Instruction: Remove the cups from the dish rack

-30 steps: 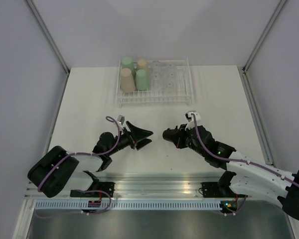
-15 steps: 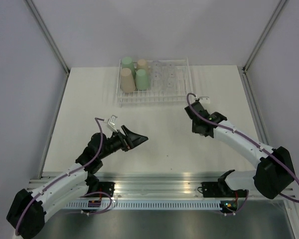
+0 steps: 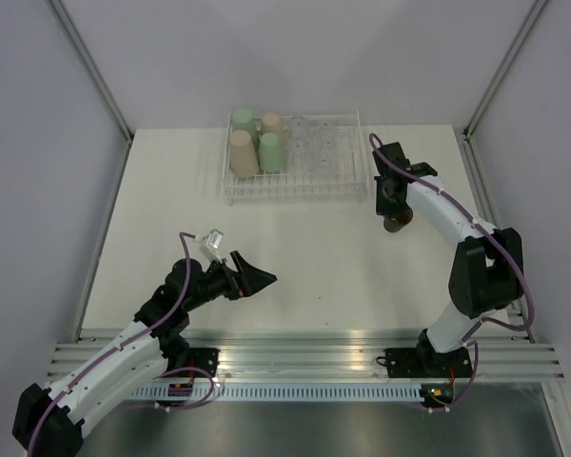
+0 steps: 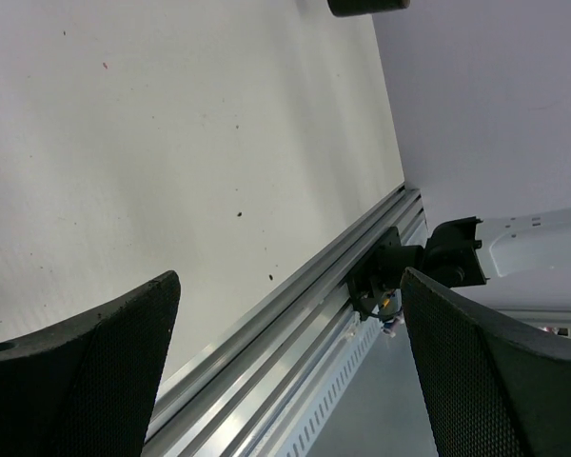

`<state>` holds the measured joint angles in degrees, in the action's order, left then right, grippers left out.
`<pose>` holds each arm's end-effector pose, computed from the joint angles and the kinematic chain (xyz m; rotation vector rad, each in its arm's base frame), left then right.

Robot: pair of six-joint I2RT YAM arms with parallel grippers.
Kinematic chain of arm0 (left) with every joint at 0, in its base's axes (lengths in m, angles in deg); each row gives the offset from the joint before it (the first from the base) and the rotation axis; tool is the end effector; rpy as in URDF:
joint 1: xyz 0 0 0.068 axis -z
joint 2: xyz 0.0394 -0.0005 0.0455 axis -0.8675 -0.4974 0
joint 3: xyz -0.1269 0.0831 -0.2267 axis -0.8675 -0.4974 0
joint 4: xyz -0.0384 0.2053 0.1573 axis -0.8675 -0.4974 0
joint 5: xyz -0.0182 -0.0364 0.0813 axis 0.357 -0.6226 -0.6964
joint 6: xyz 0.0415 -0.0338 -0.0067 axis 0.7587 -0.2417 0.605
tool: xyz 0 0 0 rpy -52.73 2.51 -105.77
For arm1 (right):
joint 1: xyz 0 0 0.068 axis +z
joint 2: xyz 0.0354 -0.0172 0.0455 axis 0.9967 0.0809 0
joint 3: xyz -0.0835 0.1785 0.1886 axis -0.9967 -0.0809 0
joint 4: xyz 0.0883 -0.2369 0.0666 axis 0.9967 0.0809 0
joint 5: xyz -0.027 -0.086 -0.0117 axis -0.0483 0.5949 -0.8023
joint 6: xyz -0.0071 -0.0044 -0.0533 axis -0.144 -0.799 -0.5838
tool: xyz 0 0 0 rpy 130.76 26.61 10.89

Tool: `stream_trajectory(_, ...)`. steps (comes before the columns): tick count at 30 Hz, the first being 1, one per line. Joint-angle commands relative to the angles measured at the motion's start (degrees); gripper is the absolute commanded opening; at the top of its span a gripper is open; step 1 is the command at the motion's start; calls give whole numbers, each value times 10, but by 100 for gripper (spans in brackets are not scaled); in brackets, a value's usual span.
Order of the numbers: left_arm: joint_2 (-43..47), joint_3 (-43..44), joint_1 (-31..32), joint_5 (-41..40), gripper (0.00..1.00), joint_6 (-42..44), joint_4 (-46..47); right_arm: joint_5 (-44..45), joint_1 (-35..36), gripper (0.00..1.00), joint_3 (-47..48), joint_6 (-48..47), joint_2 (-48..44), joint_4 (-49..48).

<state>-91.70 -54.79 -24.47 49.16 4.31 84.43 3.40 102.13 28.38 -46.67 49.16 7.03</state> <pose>0.1180 -0.0972 0.2029 -0.0960 2.0680 -1.2992 0.3280 0.0890 0.2547 0.1241 2.6316 -0.1578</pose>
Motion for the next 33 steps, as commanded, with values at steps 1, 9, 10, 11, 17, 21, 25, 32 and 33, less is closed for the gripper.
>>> stream_trajectory(1,5,15,1,10,100,27,-7,-3,-46,1,83,-31,31,30)
stream_trajectory(9,8,22,1,12,100,36,-40,13,-102,1,165,-12,143,44)
stream_trajectory(10,10,22,1,15,100,36,-43,10,-107,1,181,-11,151,42)
stream_trajectory(11,11,21,1,14,100,36,-47,13,-111,1,189,-8,168,42)
stream_trajectory(17,38,13,1,10,100,31,-65,29,-164,1,273,27,221,50)
stream_trajectory(21,43,14,1,5,100,33,-75,47,-197,1,307,46,243,48)
stream_trajectory(25,39,15,1,10,100,36,-78,54,-206,1,350,57,283,64)
stream_trajectory(32,34,27,1,14,100,43,-92,32,-226,1,407,61,329,86)
stream_trajectory(33,35,27,1,14,100,42,-93,28,-227,1,408,61,330,85)
